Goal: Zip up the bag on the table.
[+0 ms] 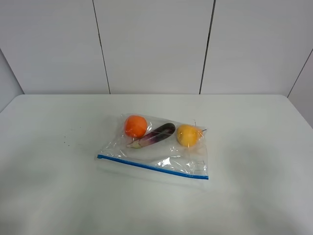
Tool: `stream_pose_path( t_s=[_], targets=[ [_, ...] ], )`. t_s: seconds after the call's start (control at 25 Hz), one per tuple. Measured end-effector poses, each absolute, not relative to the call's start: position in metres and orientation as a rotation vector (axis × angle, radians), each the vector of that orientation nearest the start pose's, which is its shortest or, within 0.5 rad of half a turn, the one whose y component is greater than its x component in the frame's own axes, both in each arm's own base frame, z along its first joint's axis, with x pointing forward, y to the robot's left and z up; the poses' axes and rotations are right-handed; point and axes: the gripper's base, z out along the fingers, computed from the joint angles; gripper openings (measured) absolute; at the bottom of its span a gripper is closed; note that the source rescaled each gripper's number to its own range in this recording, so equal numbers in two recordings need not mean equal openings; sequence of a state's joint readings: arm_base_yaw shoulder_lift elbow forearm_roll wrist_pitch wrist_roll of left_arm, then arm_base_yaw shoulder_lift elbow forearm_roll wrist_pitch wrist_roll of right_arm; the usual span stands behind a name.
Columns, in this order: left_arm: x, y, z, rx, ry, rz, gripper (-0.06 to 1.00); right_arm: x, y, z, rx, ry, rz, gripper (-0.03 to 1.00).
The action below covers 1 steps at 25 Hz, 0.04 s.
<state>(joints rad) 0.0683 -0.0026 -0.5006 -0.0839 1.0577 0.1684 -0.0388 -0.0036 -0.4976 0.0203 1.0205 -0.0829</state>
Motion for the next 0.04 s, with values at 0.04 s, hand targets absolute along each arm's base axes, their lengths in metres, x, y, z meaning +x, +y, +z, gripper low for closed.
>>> stream_pose_path(
  t_s=[0.04],
  targets=[
    [-0.0049, -0.0070, 0.2779, 0.106, 2.033, 0.048, 1.00, -0.0035, 0.0017, 0.2799, -0.045, 2.003, -0.054, 1.00]
  ],
)
